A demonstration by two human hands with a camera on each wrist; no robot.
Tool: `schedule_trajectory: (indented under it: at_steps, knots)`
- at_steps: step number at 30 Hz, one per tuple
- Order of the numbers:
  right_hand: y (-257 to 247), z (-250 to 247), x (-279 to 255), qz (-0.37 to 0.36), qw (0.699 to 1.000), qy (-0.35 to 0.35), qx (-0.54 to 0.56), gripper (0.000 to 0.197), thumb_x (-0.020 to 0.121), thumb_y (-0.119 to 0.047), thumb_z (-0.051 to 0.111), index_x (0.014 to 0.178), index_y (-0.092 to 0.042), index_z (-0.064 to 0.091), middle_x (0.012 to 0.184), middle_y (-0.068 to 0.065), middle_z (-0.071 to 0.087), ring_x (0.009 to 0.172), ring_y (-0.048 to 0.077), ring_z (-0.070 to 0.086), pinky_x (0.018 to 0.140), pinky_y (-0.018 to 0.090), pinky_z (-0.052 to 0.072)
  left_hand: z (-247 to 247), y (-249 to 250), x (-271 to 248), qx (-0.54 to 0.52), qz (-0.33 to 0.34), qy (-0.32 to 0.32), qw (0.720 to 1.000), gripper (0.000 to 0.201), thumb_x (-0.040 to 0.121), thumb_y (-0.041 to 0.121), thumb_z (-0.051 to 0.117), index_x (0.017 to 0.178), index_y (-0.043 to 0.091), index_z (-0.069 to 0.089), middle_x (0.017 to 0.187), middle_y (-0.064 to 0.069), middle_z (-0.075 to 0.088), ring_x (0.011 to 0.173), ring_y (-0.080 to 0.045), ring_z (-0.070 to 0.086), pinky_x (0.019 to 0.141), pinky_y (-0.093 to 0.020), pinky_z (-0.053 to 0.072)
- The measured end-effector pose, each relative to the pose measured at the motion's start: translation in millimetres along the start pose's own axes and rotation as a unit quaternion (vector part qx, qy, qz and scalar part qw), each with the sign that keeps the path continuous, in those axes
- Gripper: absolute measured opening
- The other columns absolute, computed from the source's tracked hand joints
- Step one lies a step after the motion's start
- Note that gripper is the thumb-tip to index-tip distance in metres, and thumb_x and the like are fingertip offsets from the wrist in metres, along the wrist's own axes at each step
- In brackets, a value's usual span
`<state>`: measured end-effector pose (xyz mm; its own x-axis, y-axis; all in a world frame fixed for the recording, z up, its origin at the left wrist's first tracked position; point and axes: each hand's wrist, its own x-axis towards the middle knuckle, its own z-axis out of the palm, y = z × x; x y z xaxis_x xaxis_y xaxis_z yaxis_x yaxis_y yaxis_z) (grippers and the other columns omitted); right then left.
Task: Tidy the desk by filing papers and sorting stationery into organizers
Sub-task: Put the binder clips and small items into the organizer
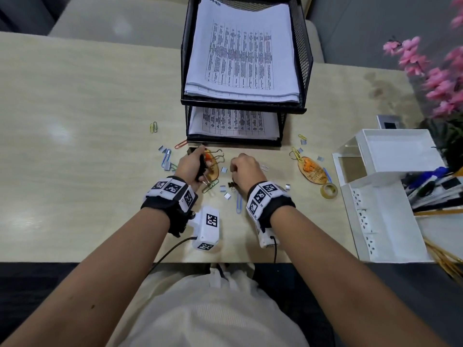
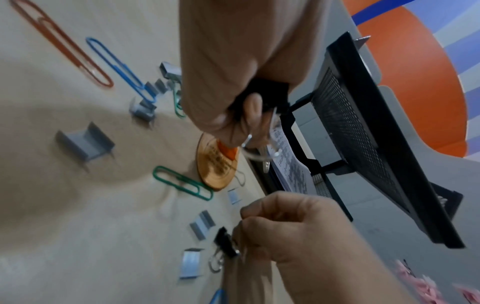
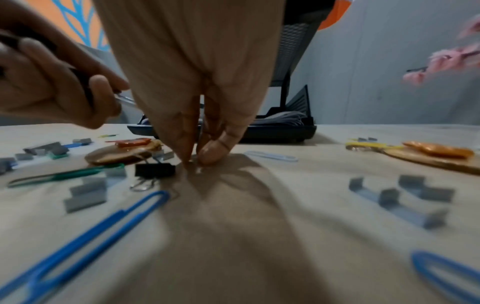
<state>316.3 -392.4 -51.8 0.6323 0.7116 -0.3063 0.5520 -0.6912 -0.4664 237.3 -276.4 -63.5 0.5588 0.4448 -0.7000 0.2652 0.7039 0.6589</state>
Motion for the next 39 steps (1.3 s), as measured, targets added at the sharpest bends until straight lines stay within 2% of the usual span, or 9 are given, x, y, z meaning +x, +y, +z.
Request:
schedule_trajectory:
  at_steps: [6,11,18,22,26,30,33,36,39]
  knots:
    - [20.3,-4.6,-13.5,0.046,0.995,0.058,0.059,0.025,0.081,0.009,0.046,0.093,0.004,0.067,0.105,0.022,0.063,0.099,0.034,0.058,0.082,0.032,0.044,16.1,-8.1,4.1,-0.012,0.001,0.027,1.000,0.035,0.096,0.030,0.043,0.065,0.015,0.043,0.042,0.003,0.047,0.026,-0.008,0.035,0.029,-0.007,0.021]
    - [20.1,2.1,-32.8,-0.060,0.998,-0.015,0.012,0.021,0.084,-0.005,0.057,0.104,-0.005,0.065,0.108,0.015,0.060,0.099,0.029,0.058,0.084,0.033,0.045,22.2,-17.2,2.9,0.015,0.039,0.068,0.997,0.034,0.095,0.027,0.045,0.064,0.014,0.045,0.034,0.005,0.048,0.023,-0.009,0.037,0.029,-0.007,0.021]
    - [29.3,7.0,-40.7,-0.027,0.999,-0.004,-0.025,0.022,0.086,0.005,0.044,0.097,0.006,0.063,0.109,0.024,0.056,0.100,0.038,0.056,0.083,0.039,0.044,30.8,-24.3,-11.7,0.002,0.069,0.096,0.993,0.030,0.092,0.018,0.045,0.063,0.013,0.043,0.032,0.004,0.046,0.022,-0.011,0.038,0.045,-0.026,0.032]
    - [37.5,7.0,-51.2,-0.052,0.998,0.025,0.027,0.028,0.087,-0.002,0.047,0.111,-0.001,0.060,0.115,0.020,0.056,0.104,0.035,0.054,0.086,0.039,0.045,41.3,-26.5,-19.3,0.004,0.057,0.115,0.992,0.028,0.094,0.020,0.045,0.067,0.013,0.041,0.030,0.004,0.048,0.020,-0.010,0.038,0.032,-0.008,0.025]
    - [39.8,15.1,-52.5,-0.093,0.995,-0.024,-0.033,0.026,0.085,0.003,0.045,0.105,0.001,0.062,0.107,0.021,0.054,0.101,0.037,0.054,0.082,0.043,0.047,44.8,-29.8,-26.4,0.006,0.054,0.129,0.990,0.024,0.093,0.020,0.047,0.070,0.015,0.044,0.031,0.003,0.050,0.024,-0.008,0.039,0.030,-0.006,0.020]
    - [58.2,7.4,-60.3,0.001,0.991,0.076,0.109,0.025,0.081,0.006,0.050,0.098,-0.001,0.067,0.105,0.022,0.058,0.098,0.035,0.057,0.084,0.037,0.044,54.7,-35.9,-32.4,-0.006,0.046,0.096,0.994,0.029,0.095,0.020,0.042,0.067,0.016,0.038,0.031,0.003,0.048,0.022,-0.007,0.033,0.028,-0.008,0.018]
    - [80.0,-16.2,-82.1,0.125,0.922,0.192,0.313,0.022,0.076,0.003,0.057,0.081,-0.014,0.069,0.082,0.006,0.064,0.077,0.024,0.058,0.074,0.040,0.051,83.1,-46.7,-38.1,-0.007,0.013,0.045,0.999,0.030,0.098,0.023,0.038,0.068,0.016,0.035,0.030,0.004,0.047,0.021,-0.006,0.033,0.025,-0.009,0.018]
    - [114.6,-51.5,-123.2,0.175,0.810,0.222,0.514,0.029,0.079,0.007,0.056,0.073,-0.021,0.060,0.074,0.000,0.059,0.065,0.012,0.053,0.053,0.023,0.046,128.9,-62.4,-53.6,0.003,0.019,0.001,1.000,0.027,0.097,0.021,0.040,0.070,0.016,0.037,0.035,0.003,0.049,0.022,-0.006,0.033,0.026,-0.009,0.019]
    - [155.3,-81.6,-173.9,0.217,0.753,0.308,0.540,0.027,0.079,0.007,0.058,0.074,-0.019,0.058,0.074,0.001,0.058,0.062,0.011,0.052,0.050,0.015,0.045,180.8,-75.8,-78.0,0.019,0.104,-0.028,0.994,0.024,0.096,0.018,0.043,0.073,0.017,0.041,0.054,-0.001,0.048,0.025,-0.004,0.033,0.029,-0.009,0.022]
